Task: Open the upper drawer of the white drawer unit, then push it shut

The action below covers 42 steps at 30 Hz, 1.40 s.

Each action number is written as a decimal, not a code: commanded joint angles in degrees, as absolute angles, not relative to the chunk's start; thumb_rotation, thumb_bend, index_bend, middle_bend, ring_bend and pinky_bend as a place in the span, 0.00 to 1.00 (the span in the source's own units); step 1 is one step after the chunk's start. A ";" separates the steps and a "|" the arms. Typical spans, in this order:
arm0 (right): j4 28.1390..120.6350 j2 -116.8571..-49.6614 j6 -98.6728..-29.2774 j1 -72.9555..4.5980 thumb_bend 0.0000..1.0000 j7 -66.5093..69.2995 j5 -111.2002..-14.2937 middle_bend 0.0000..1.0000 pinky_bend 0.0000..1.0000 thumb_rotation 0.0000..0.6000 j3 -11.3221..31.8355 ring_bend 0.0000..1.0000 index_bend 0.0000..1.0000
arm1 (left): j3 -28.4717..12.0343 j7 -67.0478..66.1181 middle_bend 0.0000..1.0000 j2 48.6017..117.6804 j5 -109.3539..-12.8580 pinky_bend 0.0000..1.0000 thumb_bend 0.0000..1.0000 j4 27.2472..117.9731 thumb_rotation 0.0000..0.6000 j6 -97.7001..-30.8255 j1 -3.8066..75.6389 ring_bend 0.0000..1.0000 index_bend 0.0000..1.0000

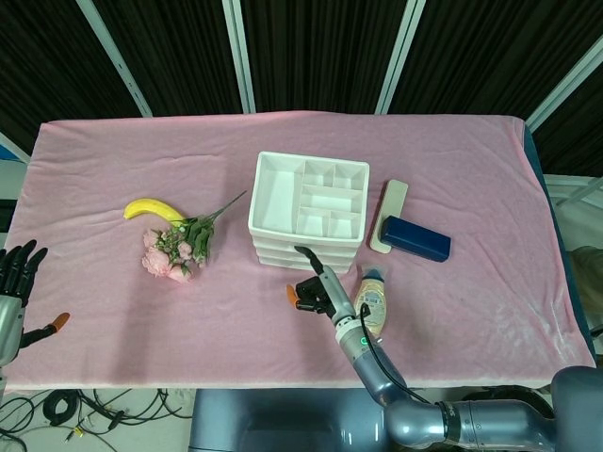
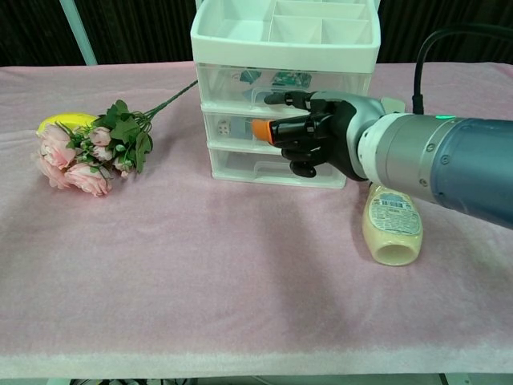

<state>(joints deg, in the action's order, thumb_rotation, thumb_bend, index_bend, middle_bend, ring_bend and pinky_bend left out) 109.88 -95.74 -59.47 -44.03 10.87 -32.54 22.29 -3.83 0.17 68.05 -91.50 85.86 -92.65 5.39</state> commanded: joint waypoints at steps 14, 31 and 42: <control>108.88 -98.37 -58.35 -43.32 0.46 13.03 -30.38 0.93 0.88 1.00 25.80 0.93 0.14 | -3.70 -0.21 0.00 67.88 -91.13 0.00 0.00 86.06 1.00 -92.28 5.41 0.00 0.00; 107.09 -99.37 -57.34 -44.11 0.47 11.80 -26.86 0.93 0.88 1.00 27.82 0.93 0.23 | -3.67 0.32 0.00 67.76 -91.23 0.00 0.00 86.05 1.00 -92.33 5.47 0.00 0.00; 109.58 -99.02 -56.94 -43.71 0.47 11.34 -27.69 0.93 0.88 1.00 27.34 0.93 0.24 | -3.57 0.32 0.00 67.75 -91.19 0.00 0.00 86.22 1.00 -92.18 5.48 0.00 0.00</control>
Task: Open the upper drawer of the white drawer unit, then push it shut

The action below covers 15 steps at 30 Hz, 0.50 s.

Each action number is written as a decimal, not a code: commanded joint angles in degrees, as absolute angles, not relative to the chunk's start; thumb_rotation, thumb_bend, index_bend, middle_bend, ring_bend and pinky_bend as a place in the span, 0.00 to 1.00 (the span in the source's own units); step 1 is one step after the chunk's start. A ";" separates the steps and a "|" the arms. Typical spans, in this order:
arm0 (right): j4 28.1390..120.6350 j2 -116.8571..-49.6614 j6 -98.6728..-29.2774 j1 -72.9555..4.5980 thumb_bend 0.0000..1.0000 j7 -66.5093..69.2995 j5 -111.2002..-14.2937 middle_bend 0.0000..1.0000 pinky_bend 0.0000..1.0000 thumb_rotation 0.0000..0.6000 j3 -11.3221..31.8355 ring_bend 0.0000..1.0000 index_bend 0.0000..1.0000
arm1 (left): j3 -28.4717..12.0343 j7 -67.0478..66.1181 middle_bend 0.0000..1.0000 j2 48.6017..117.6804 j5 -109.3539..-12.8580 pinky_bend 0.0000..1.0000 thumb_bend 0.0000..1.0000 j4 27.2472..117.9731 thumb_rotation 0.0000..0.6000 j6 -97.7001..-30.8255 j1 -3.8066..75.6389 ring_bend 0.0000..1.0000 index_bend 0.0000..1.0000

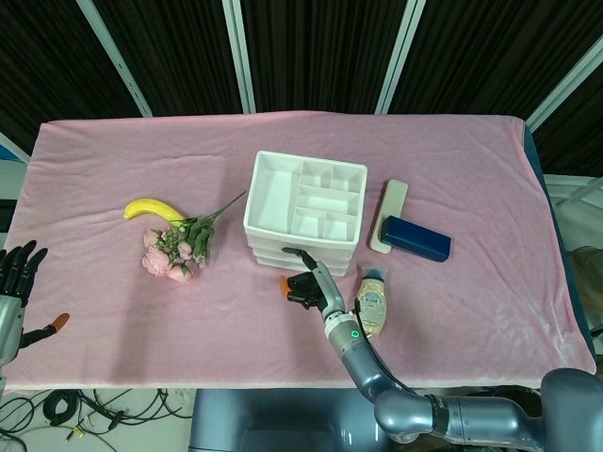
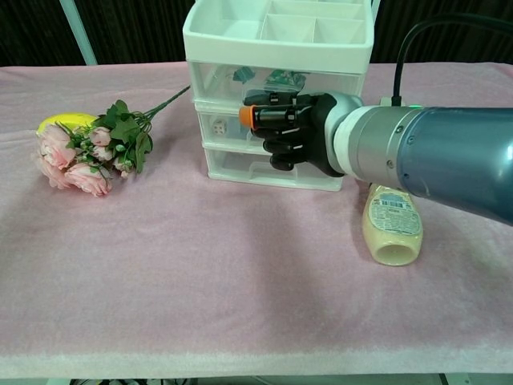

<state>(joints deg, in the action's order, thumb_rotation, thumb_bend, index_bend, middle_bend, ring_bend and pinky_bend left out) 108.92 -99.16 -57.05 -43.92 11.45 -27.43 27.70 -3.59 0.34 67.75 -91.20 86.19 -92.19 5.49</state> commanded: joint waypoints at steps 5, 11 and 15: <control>110.67 -98.84 -56.97 -43.12 0.47 11.19 -28.04 0.93 0.88 1.00 26.20 0.93 0.24 | -3.55 0.30 0.00 67.70 -91.22 0.00 0.00 86.29 1.00 -92.12 5.51 0.00 0.00; 112.13 -98.82 -57.24 -41.76 0.47 11.81 -29.74 0.93 0.88 1.00 24.77 0.93 0.24 | -3.60 0.49 0.00 67.60 -90.96 0.00 0.00 86.48 1.00 -92.08 5.46 0.00 0.00; 113.32 -98.47 -57.24 -41.03 0.47 11.71 -31.17 0.93 0.88 1.00 23.76 0.93 0.17 | -3.53 0.44 0.00 67.62 -90.96 0.00 0.00 86.56 1.00 -91.97 5.47 0.00 0.00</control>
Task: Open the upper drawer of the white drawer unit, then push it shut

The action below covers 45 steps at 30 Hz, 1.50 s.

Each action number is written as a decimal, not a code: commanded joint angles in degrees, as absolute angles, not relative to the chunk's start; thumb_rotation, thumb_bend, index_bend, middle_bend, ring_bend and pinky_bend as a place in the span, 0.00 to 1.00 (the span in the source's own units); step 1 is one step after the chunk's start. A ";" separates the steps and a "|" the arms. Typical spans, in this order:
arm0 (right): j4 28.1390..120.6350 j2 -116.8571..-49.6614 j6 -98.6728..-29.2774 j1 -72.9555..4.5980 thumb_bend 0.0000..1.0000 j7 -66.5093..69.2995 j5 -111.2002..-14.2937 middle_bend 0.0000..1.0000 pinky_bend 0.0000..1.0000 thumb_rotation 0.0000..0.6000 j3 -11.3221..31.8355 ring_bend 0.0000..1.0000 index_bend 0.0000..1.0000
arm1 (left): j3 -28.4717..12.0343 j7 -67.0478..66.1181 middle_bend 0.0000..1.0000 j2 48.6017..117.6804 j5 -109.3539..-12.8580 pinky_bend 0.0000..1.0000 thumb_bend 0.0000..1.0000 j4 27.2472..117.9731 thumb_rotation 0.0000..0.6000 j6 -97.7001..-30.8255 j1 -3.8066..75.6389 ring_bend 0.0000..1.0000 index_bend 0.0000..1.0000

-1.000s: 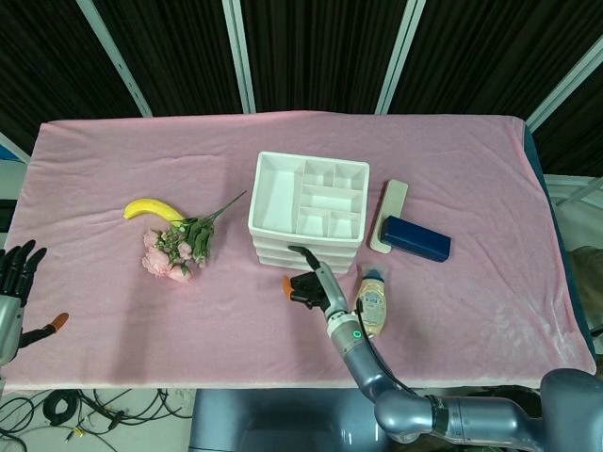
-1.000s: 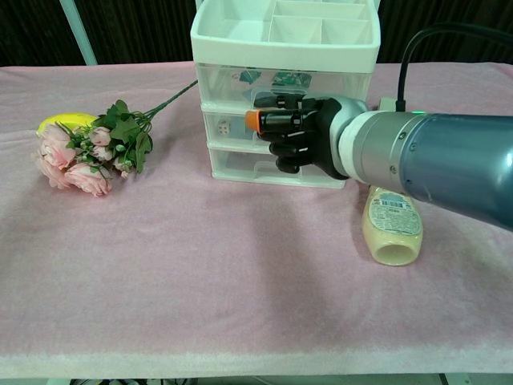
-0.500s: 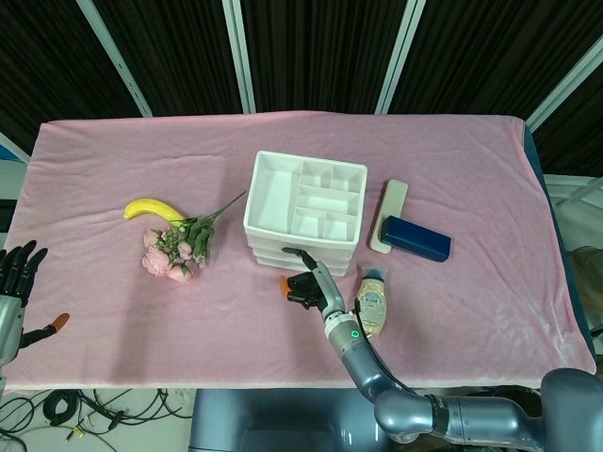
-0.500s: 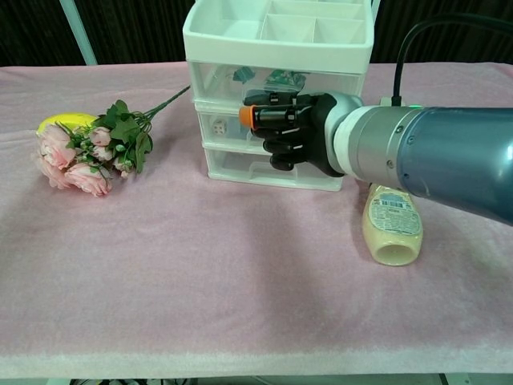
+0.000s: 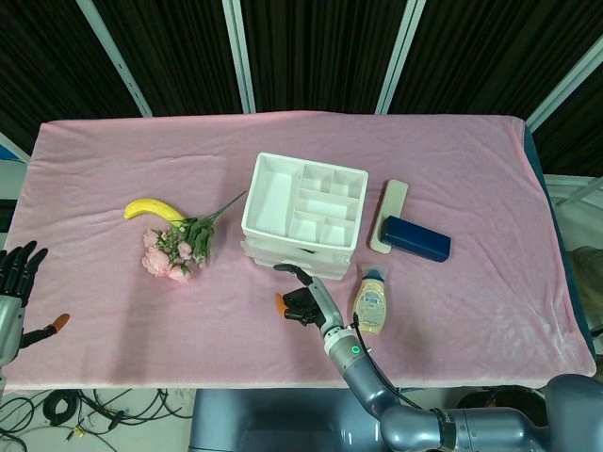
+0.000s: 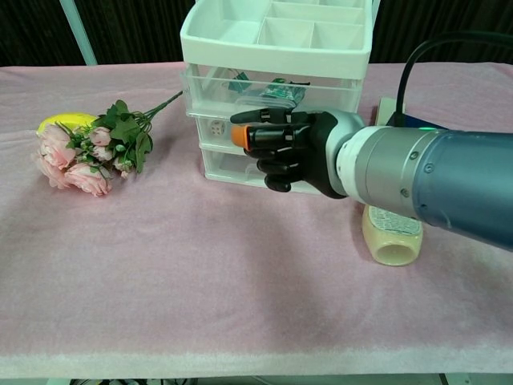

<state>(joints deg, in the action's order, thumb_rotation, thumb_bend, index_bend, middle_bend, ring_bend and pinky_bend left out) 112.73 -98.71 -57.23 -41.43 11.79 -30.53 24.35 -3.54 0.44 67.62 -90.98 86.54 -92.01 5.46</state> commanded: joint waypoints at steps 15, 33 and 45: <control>119.25 -96.38 -63.17 -37.63 0.47 5.31 -44.16 0.93 0.88 1.00 16.51 0.93 0.08 | -3.47 0.48 0.00 67.62 -91.09 0.00 0.00 86.55 1.00 -92.06 5.44 0.00 0.00; 128.11 -86.93 -73.98 -42.22 0.47 -20.83 -39.23 0.93 0.88 1.00 18.41 0.93 0.17 | -3.34 0.21 0.00 67.73 -91.58 0.00 0.00 86.57 1.00 -92.58 5.28 0.00 0.00; 126.26 -86.82 -76.40 -44.94 0.47 -26.96 -32.68 0.93 0.88 1.00 19.09 0.93 0.20 | -3.33 0.27 0.00 67.70 -91.47 0.00 0.00 86.63 1.00 -92.48 5.27 0.00 0.00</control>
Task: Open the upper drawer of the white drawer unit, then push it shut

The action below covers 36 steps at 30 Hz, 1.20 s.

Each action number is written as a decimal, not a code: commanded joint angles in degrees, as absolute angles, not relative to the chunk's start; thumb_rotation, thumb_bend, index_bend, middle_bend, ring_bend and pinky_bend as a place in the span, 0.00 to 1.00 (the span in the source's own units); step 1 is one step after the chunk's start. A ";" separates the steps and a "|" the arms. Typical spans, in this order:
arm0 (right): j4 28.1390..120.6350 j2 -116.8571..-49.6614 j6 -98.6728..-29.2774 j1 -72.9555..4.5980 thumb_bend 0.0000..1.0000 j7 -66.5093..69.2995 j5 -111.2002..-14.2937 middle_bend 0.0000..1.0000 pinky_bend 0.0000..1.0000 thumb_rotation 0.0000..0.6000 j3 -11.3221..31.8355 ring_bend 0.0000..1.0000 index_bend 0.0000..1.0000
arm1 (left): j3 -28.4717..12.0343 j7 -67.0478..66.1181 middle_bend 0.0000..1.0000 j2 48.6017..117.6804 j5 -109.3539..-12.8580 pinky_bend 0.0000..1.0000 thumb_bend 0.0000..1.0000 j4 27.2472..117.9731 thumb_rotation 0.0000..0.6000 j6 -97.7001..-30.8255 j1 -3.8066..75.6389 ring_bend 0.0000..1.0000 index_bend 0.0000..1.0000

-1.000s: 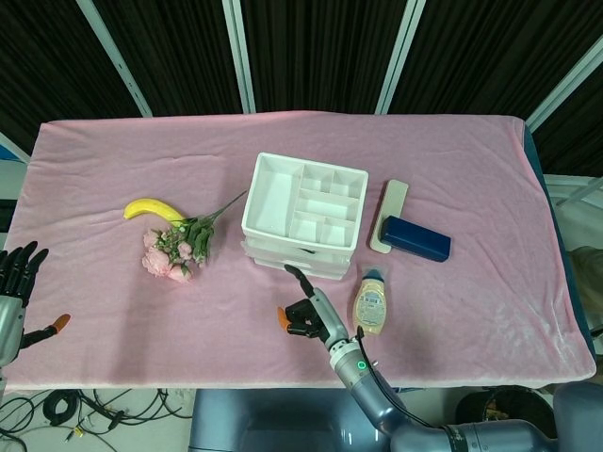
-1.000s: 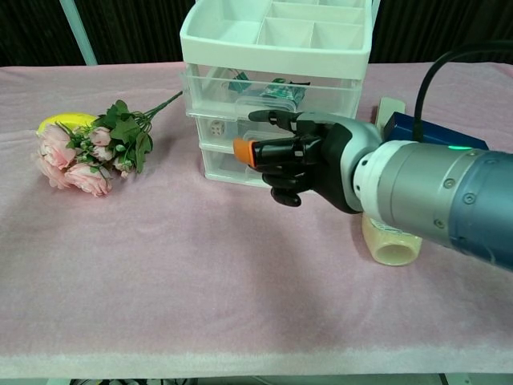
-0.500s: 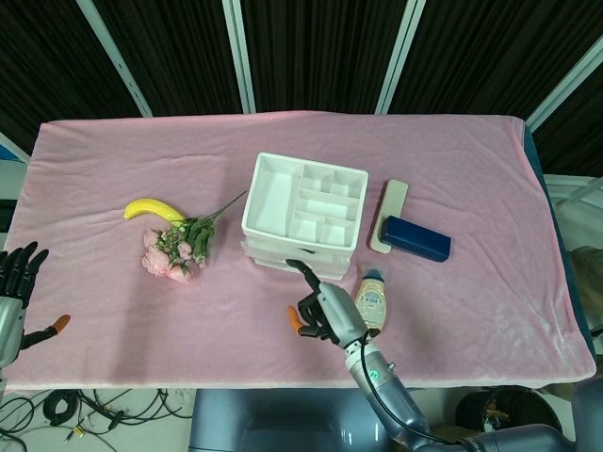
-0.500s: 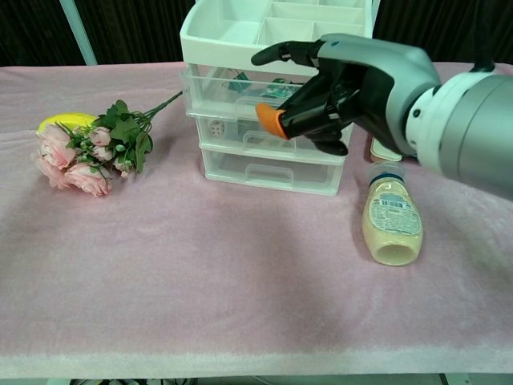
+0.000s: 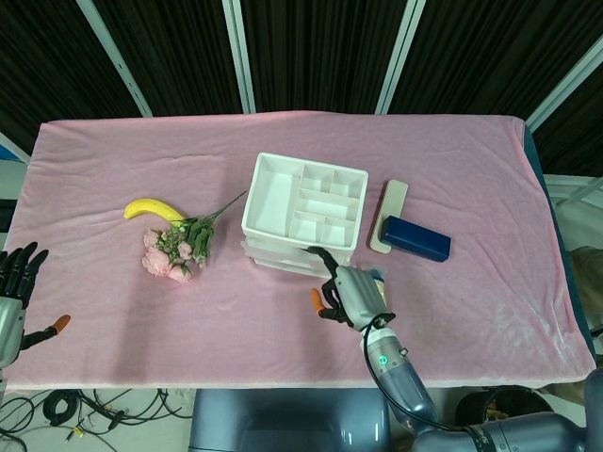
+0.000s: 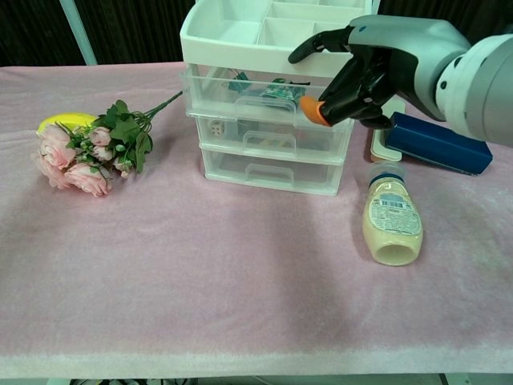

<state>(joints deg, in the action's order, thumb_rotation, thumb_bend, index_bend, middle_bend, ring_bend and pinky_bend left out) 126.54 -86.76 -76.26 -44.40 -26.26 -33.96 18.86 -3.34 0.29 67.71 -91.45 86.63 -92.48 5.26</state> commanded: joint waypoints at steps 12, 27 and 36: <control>125.27 -87.05 -76.59 -46.11 0.47 -27.79 -29.65 0.93 0.88 1.00 19.51 0.93 0.26 | -3.28 0.36 0.00 67.66 -91.51 0.00 0.00 86.63 1.00 -92.47 5.24 0.00 0.00; 127.09 -86.48 -76.43 -45.77 0.47 -26.43 -30.77 0.93 0.88 1.00 18.70 0.93 0.34 | -3.24 0.44 0.00 67.64 -91.50 0.00 0.00 86.76 1.00 -92.50 5.18 0.00 0.00; 130.45 -86.24 -76.54 -44.82 0.47 -25.84 -33.96 0.93 0.88 1.00 16.38 0.93 0.35 | -3.28 0.46 0.00 67.68 -91.41 0.00 0.00 86.79 1.00 -92.43 5.19 0.00 0.00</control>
<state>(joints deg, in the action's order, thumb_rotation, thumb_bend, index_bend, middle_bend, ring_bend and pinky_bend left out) 130.09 -86.30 -76.48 -44.98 -25.83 -33.58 16.72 -3.28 0.45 67.69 -91.41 86.79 -92.42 5.20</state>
